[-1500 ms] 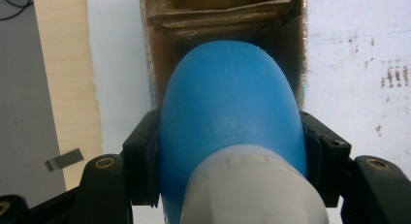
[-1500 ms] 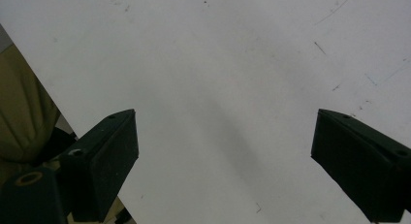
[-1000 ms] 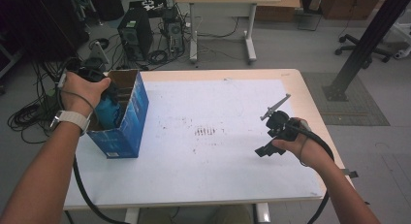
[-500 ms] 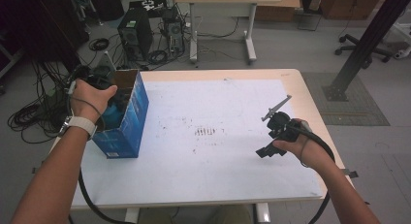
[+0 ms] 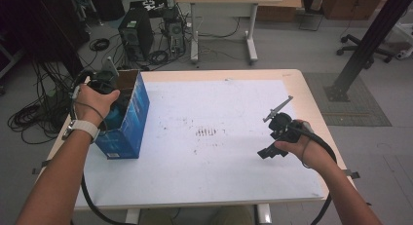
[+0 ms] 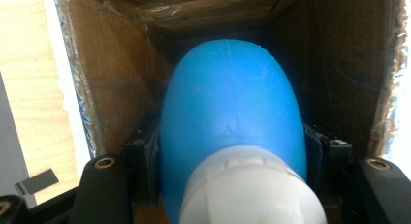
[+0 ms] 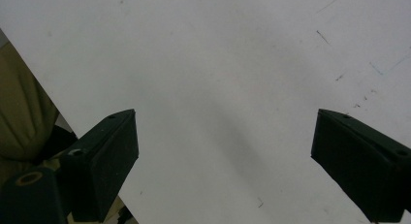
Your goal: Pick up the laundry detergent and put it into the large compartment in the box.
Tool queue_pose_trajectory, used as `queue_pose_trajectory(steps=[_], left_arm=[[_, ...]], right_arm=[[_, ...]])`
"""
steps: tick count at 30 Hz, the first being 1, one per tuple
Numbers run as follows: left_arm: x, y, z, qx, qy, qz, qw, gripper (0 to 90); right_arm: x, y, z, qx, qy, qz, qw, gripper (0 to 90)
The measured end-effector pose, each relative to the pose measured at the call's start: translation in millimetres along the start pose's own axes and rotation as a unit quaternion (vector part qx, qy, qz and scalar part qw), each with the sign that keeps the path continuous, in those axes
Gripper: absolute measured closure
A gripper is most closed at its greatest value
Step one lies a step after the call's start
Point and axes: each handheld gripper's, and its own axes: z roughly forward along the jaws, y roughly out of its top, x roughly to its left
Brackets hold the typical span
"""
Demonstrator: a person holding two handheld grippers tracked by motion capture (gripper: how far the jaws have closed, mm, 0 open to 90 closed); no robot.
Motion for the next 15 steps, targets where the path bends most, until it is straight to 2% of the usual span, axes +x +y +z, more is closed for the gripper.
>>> queue_pose_trajectory(steps=[15], left_arm=[[6.0, -1.3, 0.6, 0.0, -0.005, 0.0, 1.0, 36.9]], right_arm=[[0.7, -0.6, 1.9, 0.001, 0.001, -0.001, 1.0, 9.9]])
